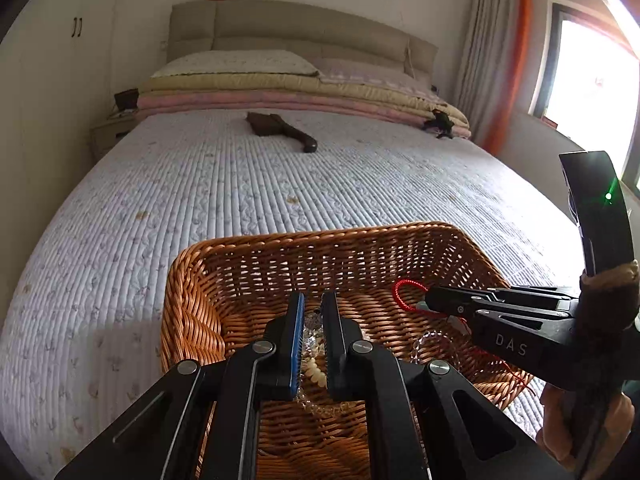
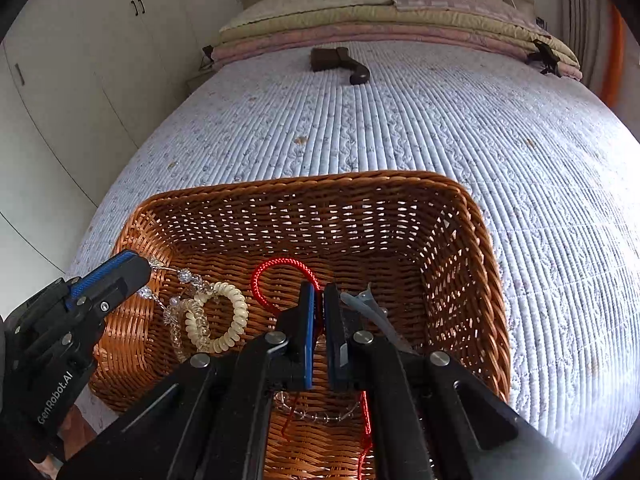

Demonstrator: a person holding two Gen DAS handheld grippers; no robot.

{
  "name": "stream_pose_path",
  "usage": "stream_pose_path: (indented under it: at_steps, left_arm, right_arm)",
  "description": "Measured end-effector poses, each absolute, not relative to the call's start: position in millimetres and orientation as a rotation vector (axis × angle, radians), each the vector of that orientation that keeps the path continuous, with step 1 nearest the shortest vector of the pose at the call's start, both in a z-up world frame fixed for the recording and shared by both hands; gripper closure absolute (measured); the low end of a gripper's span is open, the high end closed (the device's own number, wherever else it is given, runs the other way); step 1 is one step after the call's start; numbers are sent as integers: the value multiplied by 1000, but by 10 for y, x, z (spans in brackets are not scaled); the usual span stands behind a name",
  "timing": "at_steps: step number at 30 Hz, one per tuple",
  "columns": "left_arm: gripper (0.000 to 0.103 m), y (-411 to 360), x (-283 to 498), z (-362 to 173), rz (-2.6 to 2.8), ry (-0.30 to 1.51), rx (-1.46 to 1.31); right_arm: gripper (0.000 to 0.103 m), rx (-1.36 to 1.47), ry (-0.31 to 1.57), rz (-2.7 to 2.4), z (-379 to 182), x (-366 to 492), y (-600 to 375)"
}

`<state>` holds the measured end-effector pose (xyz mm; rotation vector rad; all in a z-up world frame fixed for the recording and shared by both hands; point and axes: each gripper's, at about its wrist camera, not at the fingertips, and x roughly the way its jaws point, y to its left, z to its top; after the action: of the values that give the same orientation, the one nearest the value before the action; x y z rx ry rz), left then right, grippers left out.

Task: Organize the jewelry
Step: 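Carry both items into the wicker basket and open both tools, then grasp the silver hair clip with the left tool while the right tool grasps the black watch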

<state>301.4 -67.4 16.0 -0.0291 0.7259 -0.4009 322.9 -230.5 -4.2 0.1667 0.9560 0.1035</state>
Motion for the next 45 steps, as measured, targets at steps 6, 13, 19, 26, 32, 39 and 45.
stream_pose_path:
  at_steps: [6,13,19,26,32,39,45]
  left_arm:
    - [91,-694,3023,81,-396,750,-21]
    - [59,-645,2784,269,-404,721,-8]
    - [59,-535,2121,637,-488,611,-28]
    - [59,-403,1465,671,-552,605,-47]
    - [59,-369,1279,365,-589,712,-99]
    - [59,-538,1216,-58,-568,837,-94]
    - [59,-806,1195,-257,-539,904,-30]
  right_arm:
    - [92,166,987,88,-98,3325,-2293]
    - [64,162,866,113,173,3046,-2357]
    - [64,115,694,130,556,2223,-2337]
    - [64,75,633,156,634,1441,-2350]
    - [64,14,697,174,365,1113,-2363]
    - [64,49,773,230,27,910,-2466]
    - [64,62,825,305,-129,841,-2525]
